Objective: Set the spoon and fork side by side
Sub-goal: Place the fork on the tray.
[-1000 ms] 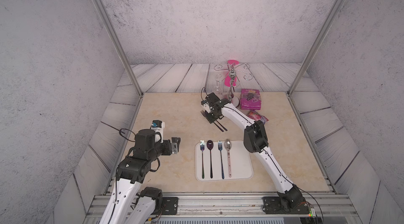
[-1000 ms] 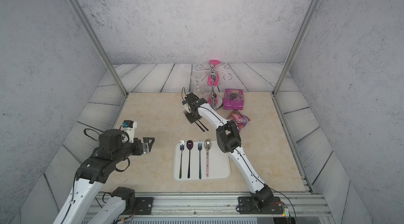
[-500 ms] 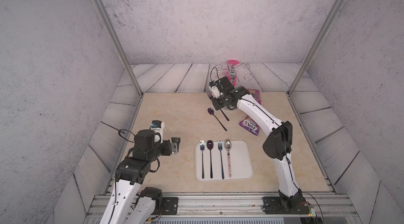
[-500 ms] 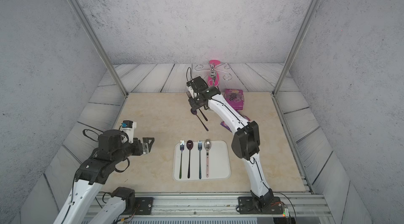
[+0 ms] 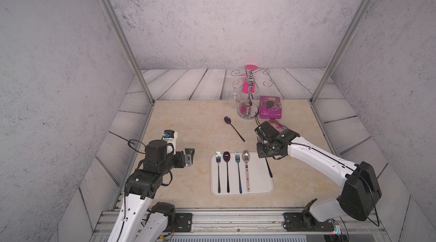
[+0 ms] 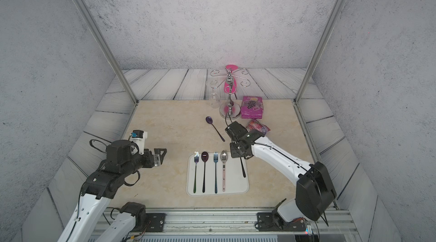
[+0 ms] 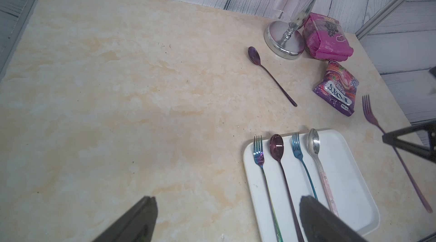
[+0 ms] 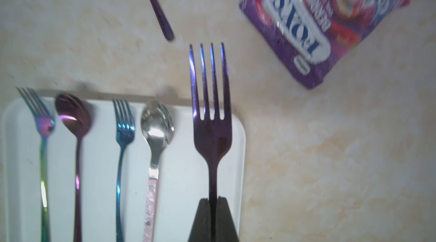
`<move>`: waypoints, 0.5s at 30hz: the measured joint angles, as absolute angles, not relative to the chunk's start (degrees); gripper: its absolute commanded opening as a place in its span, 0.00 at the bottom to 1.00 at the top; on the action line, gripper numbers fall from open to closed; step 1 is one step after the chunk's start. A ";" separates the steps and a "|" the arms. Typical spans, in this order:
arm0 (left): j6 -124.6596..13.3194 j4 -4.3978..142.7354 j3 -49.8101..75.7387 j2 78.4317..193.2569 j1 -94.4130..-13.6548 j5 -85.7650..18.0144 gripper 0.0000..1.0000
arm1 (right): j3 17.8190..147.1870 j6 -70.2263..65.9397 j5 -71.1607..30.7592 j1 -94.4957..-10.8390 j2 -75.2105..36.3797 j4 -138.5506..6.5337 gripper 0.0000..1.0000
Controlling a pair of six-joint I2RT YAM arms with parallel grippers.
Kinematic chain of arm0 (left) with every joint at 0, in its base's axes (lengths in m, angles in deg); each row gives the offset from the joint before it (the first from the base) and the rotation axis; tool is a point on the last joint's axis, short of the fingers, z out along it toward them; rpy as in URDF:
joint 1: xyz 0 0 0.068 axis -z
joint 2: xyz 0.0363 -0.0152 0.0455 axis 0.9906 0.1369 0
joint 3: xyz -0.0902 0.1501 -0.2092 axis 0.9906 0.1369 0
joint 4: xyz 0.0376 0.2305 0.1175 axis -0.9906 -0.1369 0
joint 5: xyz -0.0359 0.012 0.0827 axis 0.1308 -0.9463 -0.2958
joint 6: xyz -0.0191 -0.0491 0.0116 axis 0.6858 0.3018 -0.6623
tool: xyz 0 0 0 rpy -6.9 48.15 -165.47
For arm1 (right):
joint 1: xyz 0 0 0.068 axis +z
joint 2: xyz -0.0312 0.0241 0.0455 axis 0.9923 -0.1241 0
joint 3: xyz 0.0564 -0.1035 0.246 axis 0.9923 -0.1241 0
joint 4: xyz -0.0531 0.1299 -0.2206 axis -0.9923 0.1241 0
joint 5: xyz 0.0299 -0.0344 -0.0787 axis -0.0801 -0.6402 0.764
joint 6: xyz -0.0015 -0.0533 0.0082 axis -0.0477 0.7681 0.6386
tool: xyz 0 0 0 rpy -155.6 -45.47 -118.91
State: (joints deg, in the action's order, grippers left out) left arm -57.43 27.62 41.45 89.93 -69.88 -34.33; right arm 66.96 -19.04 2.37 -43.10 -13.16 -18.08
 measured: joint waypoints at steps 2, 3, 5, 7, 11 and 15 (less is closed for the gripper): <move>-57.43 27.73 41.45 89.95 -69.88 -34.31 1.00 | 61.91 -21.80 1.71 -42.16 -12.00 -19.15 0.00; -57.40 27.75 41.45 89.95 -69.88 -34.31 0.99 | 60.12 -22.98 1.34 -41.72 -11.89 -19.69 0.00; -57.38 27.78 41.45 89.93 -69.88 -34.31 1.00 | 58.28 -24.92 1.16 -40.85 -12.05 -20.66 0.00; -57.32 27.78 41.45 89.93 -69.88 -34.31 1.00 | 58.00 -26.43 1.16 -40.11 -12.18 -21.68 0.00; -57.05 27.78 41.45 89.93 -69.88 -34.27 1.00 | 58.48 -28.72 1.16 -39.01 -14.19 -24.46 0.00; -56.99 27.78 41.45 89.87 -69.88 -34.23 1.00 | 58.72 -29.82 0.62 -38.07 -17.79 -26.86 0.00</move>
State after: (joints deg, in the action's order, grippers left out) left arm -56.99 27.78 41.45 89.87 -69.88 -34.23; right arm 58.72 -29.82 0.62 -38.07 -17.79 -26.86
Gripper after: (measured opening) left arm 0.995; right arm 0.050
